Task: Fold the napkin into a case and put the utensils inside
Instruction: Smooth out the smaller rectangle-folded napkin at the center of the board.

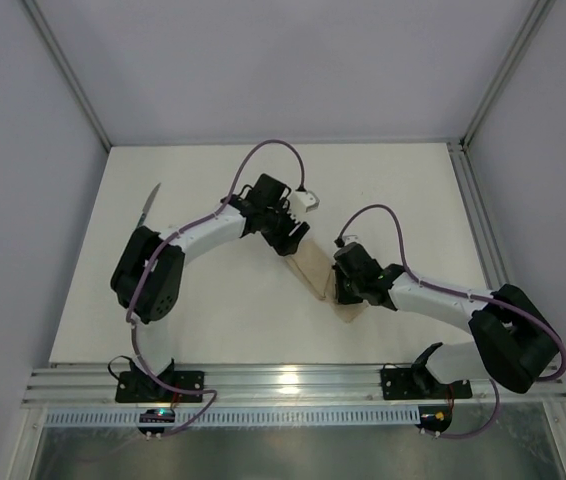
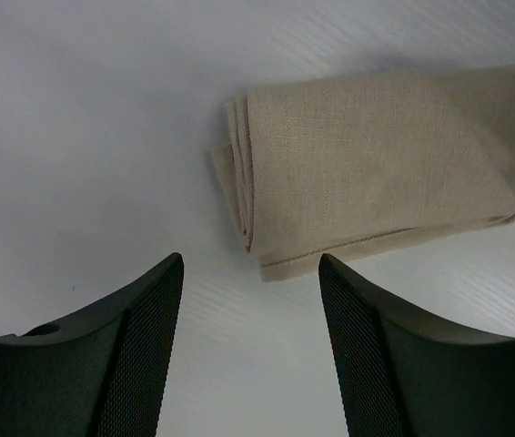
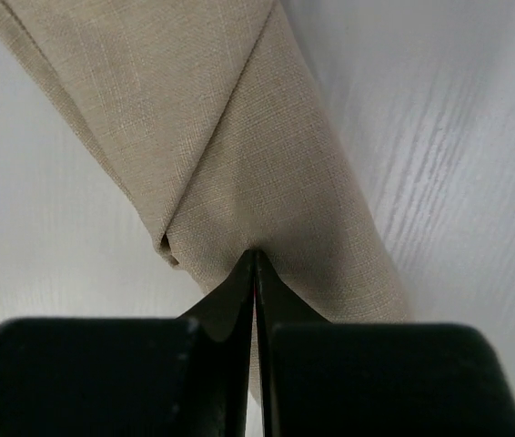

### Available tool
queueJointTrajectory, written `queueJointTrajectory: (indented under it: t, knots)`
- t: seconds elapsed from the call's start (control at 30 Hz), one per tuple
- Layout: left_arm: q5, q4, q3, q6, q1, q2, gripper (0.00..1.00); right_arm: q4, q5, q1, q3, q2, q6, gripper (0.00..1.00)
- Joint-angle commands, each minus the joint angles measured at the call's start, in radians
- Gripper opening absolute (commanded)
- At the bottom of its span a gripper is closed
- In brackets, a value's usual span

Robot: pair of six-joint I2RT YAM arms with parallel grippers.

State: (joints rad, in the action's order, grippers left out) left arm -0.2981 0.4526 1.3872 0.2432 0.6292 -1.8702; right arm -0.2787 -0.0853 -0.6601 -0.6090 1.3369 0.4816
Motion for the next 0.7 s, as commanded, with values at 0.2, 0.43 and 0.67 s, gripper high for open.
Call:
queueJointTrajectory:
  t: [0.2, 0.43, 0.67]
  knots:
    - [0.013, -0.064, 0.064, -0.033, 0.004, -0.113, 0.68, 0.058, -0.071, -0.073, 0.043, -0.007, 0.063, 0.04]
    - [-0.075, -0.057, 0.098, -0.042, 0.004, -0.144, 0.52, 0.098, -0.056, -0.072, 0.031, 0.013, -0.006, 0.04]
    - [-0.105, -0.009, 0.033, 0.005, 0.0, -0.106, 0.0, 0.127, -0.05, -0.041, 0.026, 0.031, -0.018, 0.04]
